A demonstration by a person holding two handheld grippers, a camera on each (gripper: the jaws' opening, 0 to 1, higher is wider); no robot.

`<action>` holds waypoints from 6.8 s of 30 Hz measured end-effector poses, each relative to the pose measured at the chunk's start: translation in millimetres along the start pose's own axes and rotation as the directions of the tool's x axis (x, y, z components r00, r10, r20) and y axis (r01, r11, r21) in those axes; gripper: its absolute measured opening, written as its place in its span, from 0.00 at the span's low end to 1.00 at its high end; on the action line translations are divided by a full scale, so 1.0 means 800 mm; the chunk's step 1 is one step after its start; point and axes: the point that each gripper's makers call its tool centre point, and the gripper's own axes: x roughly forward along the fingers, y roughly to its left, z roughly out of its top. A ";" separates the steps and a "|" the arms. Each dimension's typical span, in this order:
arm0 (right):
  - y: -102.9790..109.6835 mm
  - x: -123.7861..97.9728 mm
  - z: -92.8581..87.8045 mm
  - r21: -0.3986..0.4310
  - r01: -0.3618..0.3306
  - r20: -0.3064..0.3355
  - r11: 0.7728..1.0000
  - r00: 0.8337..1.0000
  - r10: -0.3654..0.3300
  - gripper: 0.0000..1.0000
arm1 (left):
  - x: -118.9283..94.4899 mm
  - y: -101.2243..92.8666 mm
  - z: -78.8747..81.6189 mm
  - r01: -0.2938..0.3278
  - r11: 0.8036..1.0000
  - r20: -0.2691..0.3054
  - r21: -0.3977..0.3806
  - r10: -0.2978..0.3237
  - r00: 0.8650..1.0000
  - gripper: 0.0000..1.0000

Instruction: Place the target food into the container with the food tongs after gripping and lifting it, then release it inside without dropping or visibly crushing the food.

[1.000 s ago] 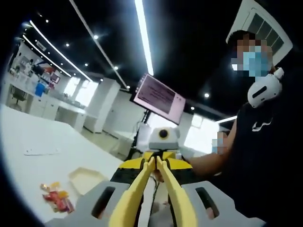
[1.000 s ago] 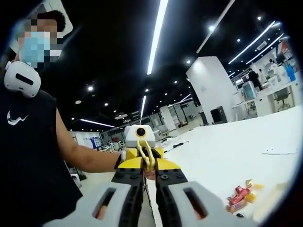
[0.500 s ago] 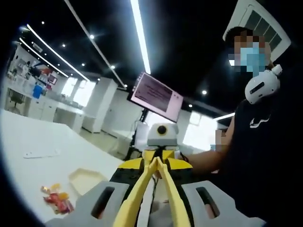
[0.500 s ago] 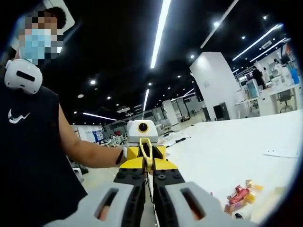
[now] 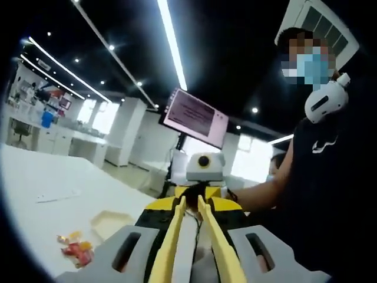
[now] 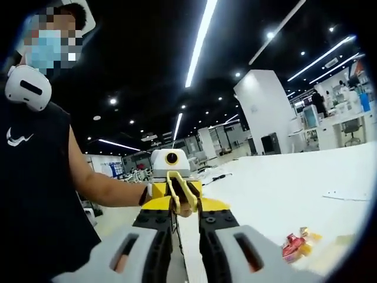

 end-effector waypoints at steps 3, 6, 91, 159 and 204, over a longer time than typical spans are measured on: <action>-0.003 -0.010 -0.015 -0.010 0.047 0.022 0.999 0.999 -0.047 0.25 | -0.006 0.010 -0.008 -0.035 0.999 -0.034 0.024 0.036 0.999 0.18; -0.022 -0.032 -0.029 0.024 0.146 0.040 0.989 0.988 -0.147 0.35 | -0.027 0.031 -0.010 -0.108 0.993 -0.049 0.047 0.110 0.993 0.19; -0.166 -0.312 -0.086 -0.288 0.568 -0.259 0.771 0.728 -0.634 1.00 | -0.162 0.112 -0.036 -0.546 0.778 -0.096 0.311 0.597 0.796 0.24; -0.159 -0.347 -0.140 -0.221 0.587 -0.355 0.779 0.695 -0.625 1.00 | -0.113 0.195 -0.143 -0.075 0.921 -0.655 0.382 0.326 0.682 0.23; -0.143 -0.311 -0.192 -0.151 0.579 -0.386 0.801 0.712 -0.587 0.99 | -0.114 0.257 -0.275 0.090 0.929 -0.817 0.360 0.268 0.510 0.23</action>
